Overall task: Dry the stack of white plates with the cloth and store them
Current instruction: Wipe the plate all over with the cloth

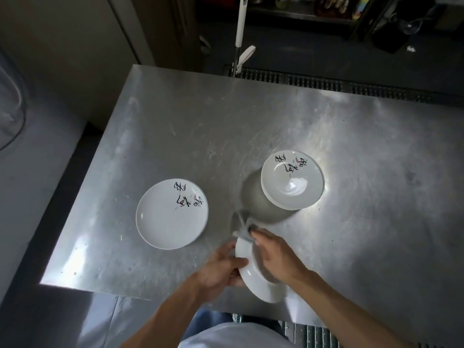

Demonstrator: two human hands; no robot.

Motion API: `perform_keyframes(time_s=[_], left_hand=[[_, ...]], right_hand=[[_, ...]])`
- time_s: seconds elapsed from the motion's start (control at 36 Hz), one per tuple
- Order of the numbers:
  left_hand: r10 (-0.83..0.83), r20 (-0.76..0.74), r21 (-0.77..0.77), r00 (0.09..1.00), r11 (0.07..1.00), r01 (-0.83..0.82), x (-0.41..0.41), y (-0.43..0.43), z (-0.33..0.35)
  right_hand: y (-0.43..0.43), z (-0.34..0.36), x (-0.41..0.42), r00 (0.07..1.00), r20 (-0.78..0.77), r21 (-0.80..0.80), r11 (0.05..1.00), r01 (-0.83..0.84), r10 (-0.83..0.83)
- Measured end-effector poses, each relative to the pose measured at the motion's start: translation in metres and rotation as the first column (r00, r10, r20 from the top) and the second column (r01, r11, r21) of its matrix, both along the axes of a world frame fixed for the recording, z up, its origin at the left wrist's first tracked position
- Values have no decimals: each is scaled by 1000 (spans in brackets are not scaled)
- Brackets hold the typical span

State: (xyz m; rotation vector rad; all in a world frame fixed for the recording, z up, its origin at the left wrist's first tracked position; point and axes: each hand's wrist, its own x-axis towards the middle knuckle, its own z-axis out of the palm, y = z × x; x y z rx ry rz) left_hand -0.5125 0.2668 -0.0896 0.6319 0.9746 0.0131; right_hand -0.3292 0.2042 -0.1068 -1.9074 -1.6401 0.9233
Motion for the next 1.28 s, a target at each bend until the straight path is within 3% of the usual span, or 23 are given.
perform_keyframes(time_s=[0.06, 0.11, 0.17, 0.22, 0.31, 0.36, 0.42, 0.47, 0.5, 0.61, 0.72, 0.83, 0.86, 0.97, 1.0, 1.06, 1.14, 1.28], left_hand=[[-30, -19, 30, 999, 999, 30, 2, 0, 0], [-24, -36, 65, 999, 998, 27, 6, 0, 1], [67, -70, 71, 995, 996, -62, 10, -2, -1], [181, -67, 73, 981, 982, -176, 14, -5, -4], [259, -48, 13, 965, 966, -258, 19, -7, -5], [240, -20, -20, 971, 971, -240, 18, -5, -3], [192, -7, -1, 981, 981, -192, 19, -4, -2], [159, 1, 22, 987, 987, -159, 19, -7, -3], [166, -5, 21, 986, 986, -166, 19, -9, -3], [172, -38, 9, 984, 985, -171, 16, -10, -3], [111, -40, 14, 993, 994, -111, 11, -9, -1], [80, -23, -3, 997, 997, -80, 9, -9, 4], [65, -17, 0, 998, 998, -65, 9, -9, 4], [11, -39, 18, 999, 1000, -10, 8, -11, 1], [9, -39, 17, 999, 1000, -8, 8, -12, 1], [38, -37, 12, 999, 999, -38, 7, -12, 2], [115, -46, 40, 992, 993, -114, 9, -16, 1], [202, -53, -62, 978, 977, -205, 7, -12, 1]], right_hand=[[-7, 3, -9, 988, -39, 107, 984, -145, 149], [-7, 0, -2, 990, -44, 73, 988, -133, 136], [2, -4, 11, 998, -6, -76, 995, 66, -67], [9, -6, 19, 955, 88, -235, 926, 296, -283], [9, -2, 17, 913, 51, -201, 891, 407, -406], [7, 11, 9, 940, -49, -92, 939, 332, -337], [3, 18, -1, 984, -151, 16, 995, 103, -99], [-2, 12, -8, 986, -130, 12, 995, -103, 104], [-2, 6, -5, 990, -90, -3, 994, -110, 109], [7, -4, 11, 990, 80, -82, 989, 122, -115], [-3, -1, -2, 978, 49, 38, 978, -206, 204], [-4, -6, 14, 994, 77, -103, 991, 85, -77], [-3, -4, 12, 994, 78, -115, 989, 90, -81], [-9, 5, -5, 970, -15, 47, 969, -243, 244], [-9, 3, -2, 973, -32, 38, 973, -229, 230], [-5, -3, 11, 999, -45, -70, 997, -29, 26], [-1, -10, 24, 952, 63, -304, 902, 306, -301], [-16, 3, 9, 941, -96, -170, 937, 306, -325]])
